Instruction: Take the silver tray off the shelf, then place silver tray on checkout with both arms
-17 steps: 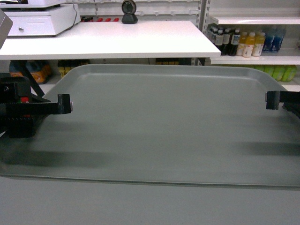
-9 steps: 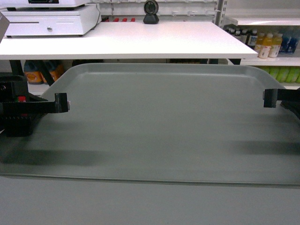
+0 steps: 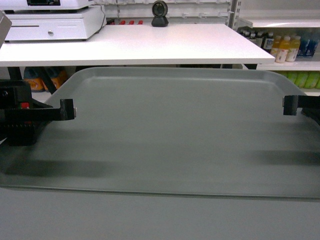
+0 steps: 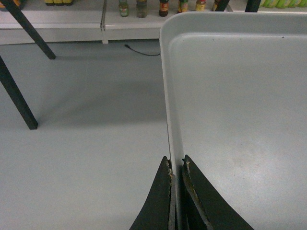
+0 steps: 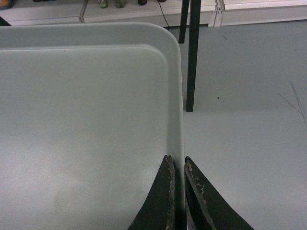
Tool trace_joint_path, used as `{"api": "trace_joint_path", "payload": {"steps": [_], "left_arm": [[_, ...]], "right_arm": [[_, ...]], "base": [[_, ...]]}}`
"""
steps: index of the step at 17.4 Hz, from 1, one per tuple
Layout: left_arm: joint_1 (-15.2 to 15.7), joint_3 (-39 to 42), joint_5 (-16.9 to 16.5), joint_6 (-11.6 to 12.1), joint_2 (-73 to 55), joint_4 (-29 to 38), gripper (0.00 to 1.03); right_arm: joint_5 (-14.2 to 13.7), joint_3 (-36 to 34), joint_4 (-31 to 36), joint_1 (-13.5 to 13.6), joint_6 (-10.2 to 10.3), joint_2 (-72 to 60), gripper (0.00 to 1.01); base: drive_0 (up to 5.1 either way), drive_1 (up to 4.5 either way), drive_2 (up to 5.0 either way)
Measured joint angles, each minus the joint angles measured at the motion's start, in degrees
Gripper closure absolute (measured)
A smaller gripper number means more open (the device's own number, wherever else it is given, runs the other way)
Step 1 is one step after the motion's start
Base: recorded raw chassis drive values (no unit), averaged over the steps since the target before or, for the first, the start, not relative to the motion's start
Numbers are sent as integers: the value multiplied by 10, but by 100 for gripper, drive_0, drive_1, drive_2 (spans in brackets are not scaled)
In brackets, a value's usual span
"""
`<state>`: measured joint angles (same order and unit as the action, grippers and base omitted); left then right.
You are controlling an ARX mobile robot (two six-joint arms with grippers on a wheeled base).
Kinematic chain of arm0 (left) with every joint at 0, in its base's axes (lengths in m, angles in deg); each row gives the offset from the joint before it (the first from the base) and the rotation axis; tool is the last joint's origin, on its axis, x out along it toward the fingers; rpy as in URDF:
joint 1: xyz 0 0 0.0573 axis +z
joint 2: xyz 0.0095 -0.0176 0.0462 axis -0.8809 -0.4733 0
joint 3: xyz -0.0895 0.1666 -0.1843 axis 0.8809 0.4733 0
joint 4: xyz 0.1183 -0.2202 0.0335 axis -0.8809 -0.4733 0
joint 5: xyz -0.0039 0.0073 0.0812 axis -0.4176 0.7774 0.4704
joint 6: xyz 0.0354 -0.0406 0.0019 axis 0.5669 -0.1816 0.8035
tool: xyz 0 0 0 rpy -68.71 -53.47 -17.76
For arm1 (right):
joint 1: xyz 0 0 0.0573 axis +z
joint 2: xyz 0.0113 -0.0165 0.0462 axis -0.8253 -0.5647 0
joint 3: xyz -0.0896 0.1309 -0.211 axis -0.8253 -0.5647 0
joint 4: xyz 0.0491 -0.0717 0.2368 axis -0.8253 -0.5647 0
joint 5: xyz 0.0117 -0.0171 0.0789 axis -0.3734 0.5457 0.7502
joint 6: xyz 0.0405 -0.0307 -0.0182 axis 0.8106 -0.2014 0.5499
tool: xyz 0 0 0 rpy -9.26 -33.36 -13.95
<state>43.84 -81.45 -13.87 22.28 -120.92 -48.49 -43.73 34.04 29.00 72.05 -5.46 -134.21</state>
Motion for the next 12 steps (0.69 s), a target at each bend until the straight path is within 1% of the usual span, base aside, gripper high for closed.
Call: {"api": "trace_joint_path", "payload": {"steps": [12], "left_arm": [[0,0,0,0,0,-1,100]], "right_arm": [[0,0,-2,0,0,-1,99]], "base": [[2,433,-428]]}}
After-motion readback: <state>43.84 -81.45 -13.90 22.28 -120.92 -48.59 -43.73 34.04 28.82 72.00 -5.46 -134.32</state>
